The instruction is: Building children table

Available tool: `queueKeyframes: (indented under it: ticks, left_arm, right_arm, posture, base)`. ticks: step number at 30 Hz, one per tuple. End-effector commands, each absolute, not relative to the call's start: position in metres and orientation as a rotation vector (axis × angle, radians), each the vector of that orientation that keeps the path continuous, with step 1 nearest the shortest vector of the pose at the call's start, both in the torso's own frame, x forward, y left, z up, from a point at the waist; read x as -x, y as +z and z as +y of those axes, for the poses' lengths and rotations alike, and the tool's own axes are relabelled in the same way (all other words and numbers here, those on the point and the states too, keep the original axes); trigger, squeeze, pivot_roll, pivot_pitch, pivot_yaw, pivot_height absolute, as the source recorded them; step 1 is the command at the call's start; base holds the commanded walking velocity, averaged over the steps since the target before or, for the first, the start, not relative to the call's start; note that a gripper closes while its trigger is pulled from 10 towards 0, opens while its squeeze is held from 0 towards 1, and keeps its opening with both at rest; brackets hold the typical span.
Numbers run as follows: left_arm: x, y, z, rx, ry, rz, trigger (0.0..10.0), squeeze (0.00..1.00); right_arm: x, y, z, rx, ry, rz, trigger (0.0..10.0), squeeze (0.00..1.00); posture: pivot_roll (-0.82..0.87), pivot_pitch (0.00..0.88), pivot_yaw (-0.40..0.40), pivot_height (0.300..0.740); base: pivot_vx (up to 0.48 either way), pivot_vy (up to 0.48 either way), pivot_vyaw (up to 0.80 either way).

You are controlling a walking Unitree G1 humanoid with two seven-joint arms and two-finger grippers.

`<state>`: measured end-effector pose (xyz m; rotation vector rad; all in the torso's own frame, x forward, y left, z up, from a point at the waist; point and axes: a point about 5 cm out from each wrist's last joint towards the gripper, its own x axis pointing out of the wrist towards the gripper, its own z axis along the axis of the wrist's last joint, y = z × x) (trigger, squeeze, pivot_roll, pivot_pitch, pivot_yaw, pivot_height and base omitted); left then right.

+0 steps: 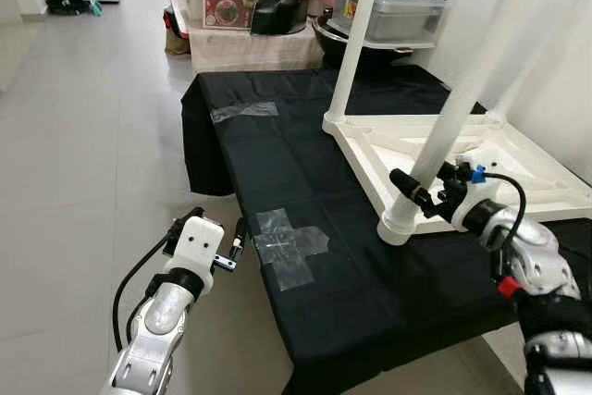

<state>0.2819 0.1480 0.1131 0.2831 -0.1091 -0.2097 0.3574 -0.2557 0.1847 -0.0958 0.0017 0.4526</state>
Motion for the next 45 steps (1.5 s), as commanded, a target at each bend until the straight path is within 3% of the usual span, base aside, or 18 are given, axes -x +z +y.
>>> queueKeyframes:
  ticks: [1,4,5,13,19,20,21,22,23,24,26,35,36,39,40,41,44,45]
  left_arm:
    - [-0.280,0.110,0.148,-0.293,-0.211,-0.104,10.0,0.00]
    - [-0.281,0.111,0.147,-0.293,-0.212,-0.107,10.0,0.00]
    - [-0.281,0.111,0.148,-0.294,-0.212,-0.108,10.0,0.00]
    - [-0.282,0.112,0.149,-0.296,-0.208,-0.113,10.0,0.00]
    - [-0.280,0.110,0.148,-0.293,-0.211,-0.110,10.0,0.00]
    - [-0.280,0.110,0.147,-0.292,-0.212,-0.110,10.0,0.00]
    - [-0.280,0.110,0.147,-0.292,-0.212,-0.110,10.0,0.00]
    - [-0.280,0.110,0.146,-0.291,-0.214,-0.110,10.0,0.00]
    - [-0.280,0.110,0.146,-0.291,-0.214,-0.110,10.0,0.00]
    - [-0.280,0.110,0.146,-0.290,-0.218,-0.110,10.0,0.00]
    - [-0.280,0.111,0.145,-0.293,-0.224,-0.110,10.0,0.00]
    - [-0.281,0.112,0.146,-0.295,-0.225,-0.111,10.0,0.00]
    - [-0.281,0.111,0.145,-0.294,-0.225,-0.110,10.0,0.00]
    - [-0.280,0.111,0.145,-0.293,-0.225,-0.109,10.0,0.00]
    - [-0.280,0.110,0.145,-0.293,-0.225,-0.107,10.0,0.00]
    - [-0.280,0.110,0.145,-0.293,-0.225,-0.106,10.0,0.00]
    - [-0.280,0.110,0.145,-0.293,-0.225,-0.106,10.0,0.00]
    - [-0.280,0.110,0.146,-0.294,-0.224,-0.106,10.0,0.00]
  right_arm:
    - [-0.361,0.184,-0.250,0.121,0.500,0.006,5.0,0.00]
    - [-0.363,0.181,-0.244,0.126,0.528,0.008,3.8,0.00]
    - [-0.365,0.182,-0.242,0.118,0.531,-0.002,0.0,0.00]
    - [-0.366,0.185,-0.238,0.092,0.514,-0.058,0.0,0.00]
    - [-0.364,0.170,-0.239,0.144,0.301,-0.053,0.0,0.00]
    - [-0.364,0.164,-0.251,0.124,0.089,-0.021,0.0,0.00]
    - [-0.364,0.164,-0.251,0.124,0.089,-0.021,0.0,0.00]
    - [-0.356,0.151,-0.269,0.125,-0.206,0.050,0.0,0.00]
    - [-0.356,0.151,-0.269,0.125,-0.206,0.050,0.0,0.00]
    - [-0.339,0.138,-0.280,0.164,-0.454,0.096,0.0,0.00]
    - [-0.312,0.125,-0.278,0.211,-0.687,0.122,0.0,0.00]
    - [-0.308,0.132,-0.232,0.186,-0.645,0.105,0.0,0.00]
    - [-0.315,0.134,-0.224,0.158,-0.569,0.102,10.0,0.00]
    - [-0.322,0.139,-0.217,0.143,-0.486,0.076,10.0,0.00]
    - [-0.326,0.148,-0.213,0.127,-0.436,0.019,10.0,0.24]
    - [-0.328,0.157,-0.213,0.105,-0.404,-0.039,10.0,1.00]
    - [-0.327,0.165,-0.214,0.115,-0.385,-0.069,10.0,1.00]
    - [-0.329,0.175,-0.217,0.139,-0.336,-0.117,10.0,0.87]
  posture:
    - [0.06,0.000,-0.145,0.740]
    - [0.06,0.000,-0.145,0.740]
    - [0.06,0.000,-0.145,0.740]
    - [0.06,0.000,-0.148,0.740]
    - [0.05,0.000,-0.146,0.740]
    - [0.04,0.000,-0.144,0.740]
    - [0.04,0.000,-0.144,0.740]
    - [0.04,0.000,-0.137,0.740]
    - [0.04,0.000,-0.137,0.740]
    - [0.03,0.000,-0.134,0.740]
    - [0.03,0.000,-0.130,0.740]
    - [0.03,0.000,-0.130,0.740]
    - [0.03,0.000,-0.132,0.740]
    - [0.03,0.000,-0.132,0.740]
    - [0.03,0.000,-0.132,0.740]
    - [0.03,0.000,-0.135,0.740]
    - [0.03,0.000,-0.135,0.740]
    - [0.03,0.000,-0.135,0.740]
  base:
    - [0.000,0.000,0.00]
    - [0.000,0.000,0.00]
    - [0.000,0.000,0.00]
    - [0.000,0.000,0.00]
    - [0.000,0.000,0.00]
    - [0.000,0.000,0.00]
    - [0.000,0.000,0.00]
    - [0.000,0.000,0.00]
    - [0.000,0.000,0.00]
    - [0.000,0.000,0.00]
    - [0.000,0.000,0.00]
    - [0.000,0.000,0.00]
    - [0.000,0.000,0.00]
    - [0.000,0.000,0.00]
    - [0.000,0.000,0.00]
    - [0.000,0.000,0.00]
    - [0.000,0.000,0.00]
    - [0.000,0.000,0.00]
